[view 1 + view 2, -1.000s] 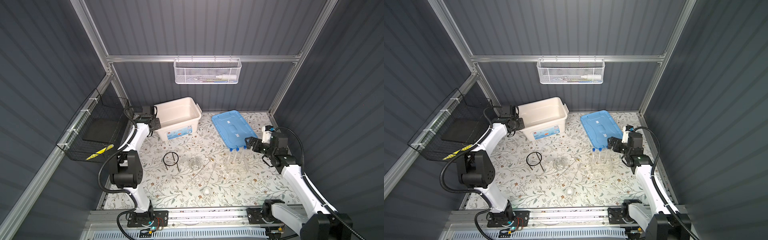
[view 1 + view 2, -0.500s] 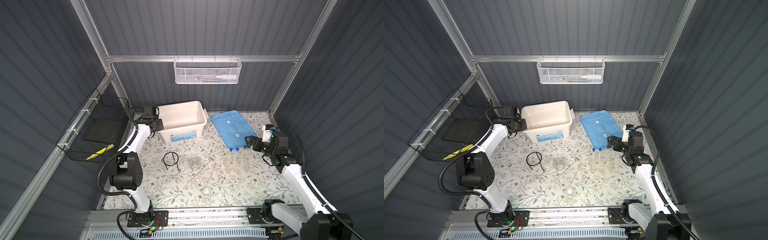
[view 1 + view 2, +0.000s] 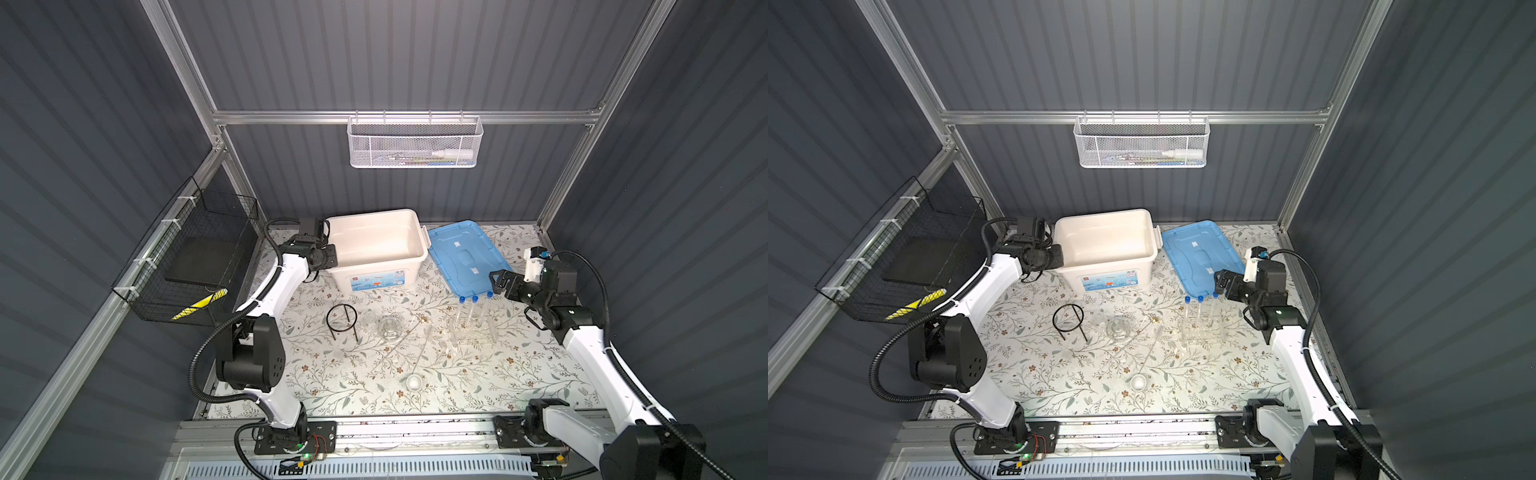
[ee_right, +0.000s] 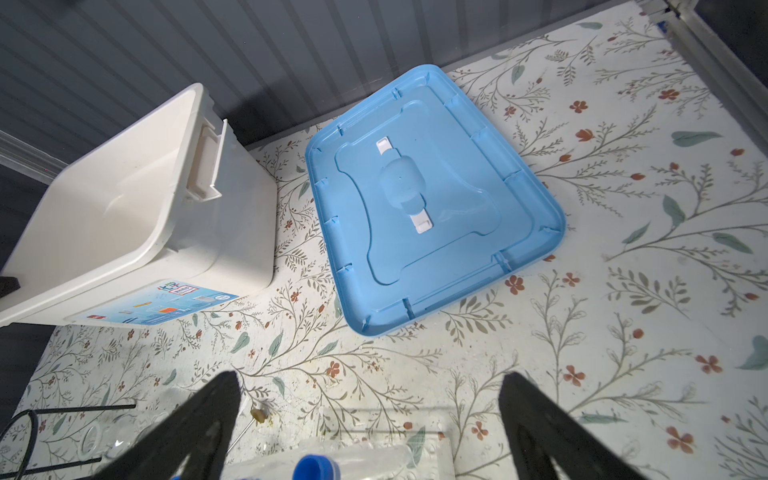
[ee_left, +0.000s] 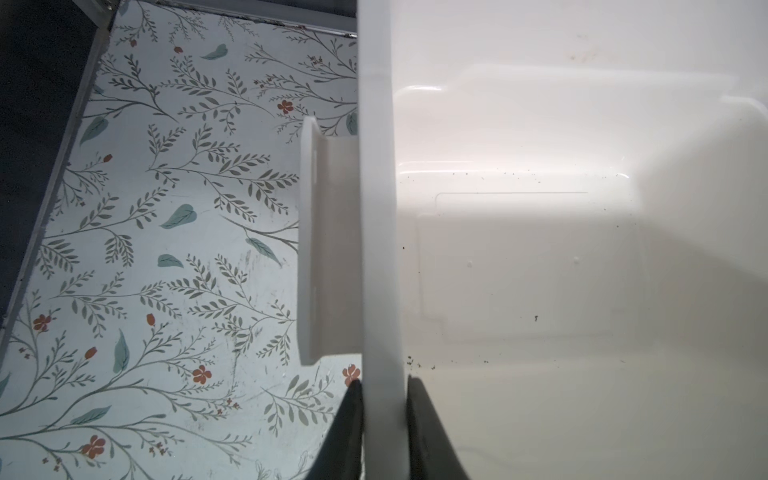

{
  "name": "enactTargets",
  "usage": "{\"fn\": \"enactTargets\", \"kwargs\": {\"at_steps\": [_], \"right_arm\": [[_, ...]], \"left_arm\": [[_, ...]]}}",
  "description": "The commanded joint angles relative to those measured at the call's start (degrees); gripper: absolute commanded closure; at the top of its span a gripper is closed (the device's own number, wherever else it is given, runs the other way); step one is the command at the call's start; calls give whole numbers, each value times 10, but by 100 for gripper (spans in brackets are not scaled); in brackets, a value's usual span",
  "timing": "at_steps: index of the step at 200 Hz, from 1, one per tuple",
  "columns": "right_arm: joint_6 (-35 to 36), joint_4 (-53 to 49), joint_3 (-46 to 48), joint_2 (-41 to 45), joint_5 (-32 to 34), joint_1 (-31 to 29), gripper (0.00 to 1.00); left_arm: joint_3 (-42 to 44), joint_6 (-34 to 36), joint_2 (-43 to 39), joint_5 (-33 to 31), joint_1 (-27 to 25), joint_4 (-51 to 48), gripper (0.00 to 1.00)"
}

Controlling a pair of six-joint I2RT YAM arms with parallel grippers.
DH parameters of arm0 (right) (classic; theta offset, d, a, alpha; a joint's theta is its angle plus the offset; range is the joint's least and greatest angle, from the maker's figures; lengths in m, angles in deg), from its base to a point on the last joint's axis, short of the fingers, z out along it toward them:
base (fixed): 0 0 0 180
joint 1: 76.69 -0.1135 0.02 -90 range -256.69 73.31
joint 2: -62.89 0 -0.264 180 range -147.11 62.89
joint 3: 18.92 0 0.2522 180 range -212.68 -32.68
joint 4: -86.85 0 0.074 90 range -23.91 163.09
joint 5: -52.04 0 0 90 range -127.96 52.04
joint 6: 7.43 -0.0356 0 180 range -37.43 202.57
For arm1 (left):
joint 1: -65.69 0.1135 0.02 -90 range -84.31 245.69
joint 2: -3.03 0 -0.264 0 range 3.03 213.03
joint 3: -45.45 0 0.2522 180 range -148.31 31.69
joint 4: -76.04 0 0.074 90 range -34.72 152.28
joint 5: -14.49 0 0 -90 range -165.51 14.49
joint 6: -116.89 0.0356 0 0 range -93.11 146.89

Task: Organize the chemistry lab equipment
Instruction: 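Pull the white box by its handle toward the blue lid with the left gripper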

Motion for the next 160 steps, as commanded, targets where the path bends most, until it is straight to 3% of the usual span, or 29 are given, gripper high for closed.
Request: {"fn": "enactTargets", "kwargs": {"at_steps": [1, 77, 160], "right_arm": [[-1, -9, -14, -2, -9, 2, 1], [-4, -8, -15, -8, -12, 2, 1], [-5, -4, -12, -15, -16, 2, 1]], "left_arm": [[8, -9, -26, 8, -11, -15, 79], [80, -27, -60, 10, -28, 3, 79], [100, -21, -79, 23, -39, 2, 79]]}}
